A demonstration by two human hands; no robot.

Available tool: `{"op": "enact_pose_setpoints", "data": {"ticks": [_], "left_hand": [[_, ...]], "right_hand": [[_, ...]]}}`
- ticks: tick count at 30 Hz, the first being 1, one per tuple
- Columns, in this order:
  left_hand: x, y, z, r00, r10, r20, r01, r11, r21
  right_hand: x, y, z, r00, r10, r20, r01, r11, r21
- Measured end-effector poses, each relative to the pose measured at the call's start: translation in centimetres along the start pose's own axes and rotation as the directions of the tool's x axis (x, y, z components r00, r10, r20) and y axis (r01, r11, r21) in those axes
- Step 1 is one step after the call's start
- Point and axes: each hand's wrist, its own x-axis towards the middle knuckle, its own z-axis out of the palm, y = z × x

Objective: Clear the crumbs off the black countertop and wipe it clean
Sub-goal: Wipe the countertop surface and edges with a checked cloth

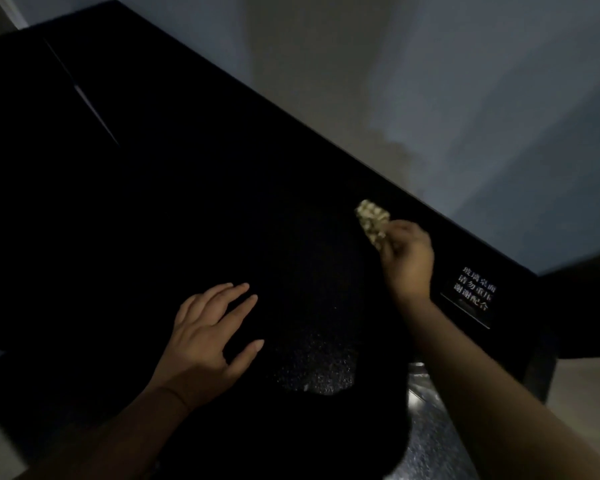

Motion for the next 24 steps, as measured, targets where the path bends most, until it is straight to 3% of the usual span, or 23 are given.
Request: {"op": "enact_pose_setpoints", "data": {"ticks": [3, 8, 12, 14, 18, 24], "left_hand": [[-0.1, -0.1, 0.0, 1.000, -0.007, 0.015, 0.007, 1.000, 0.009], [-0.2, -0.3, 0.1, 1.000, -0.002, 0.029, 0.002, 1.000, 0.020], [-0.3, -0.4, 0.3, 1.000, -0.008, 0.027, 0.008, 0.999, 0.032], [-0.4, -0.4, 0.3, 1.000, -0.008, 0.018, 0.007, 0.999, 0.038], [-0.6, -0.1, 0.2, 1.000, -0.006, 0.008, 0.006, 1.000, 0.030], [-1.7, 0.6, -1.8, 1.000, 0.003, 0.005, -0.002, 0.991, -0.134]], "right_hand": [[-5.2, -2.0, 0.6, 0.993, -0.114, 0.043, 0.110, 0.990, 0.084], [-8.6, -2.9, 0.0, 0.986, -0.111, 0.125, 0.091, 0.983, 0.162], [-6.2, -2.7, -0.8, 0.997, -0.079, -0.017, 0.081, 0.988, 0.131], [-5.4, -2.3, -0.6, 0.997, 0.007, -0.082, 0.000, 0.996, 0.084], [-7.1, -2.6, 0.8, 0.991, 0.113, -0.078, -0.104, 0.989, 0.105], [-12.1, -5.2, 2.1, 0.996, 0.066, -0.064, -0.053, 0.979, 0.195]]}}
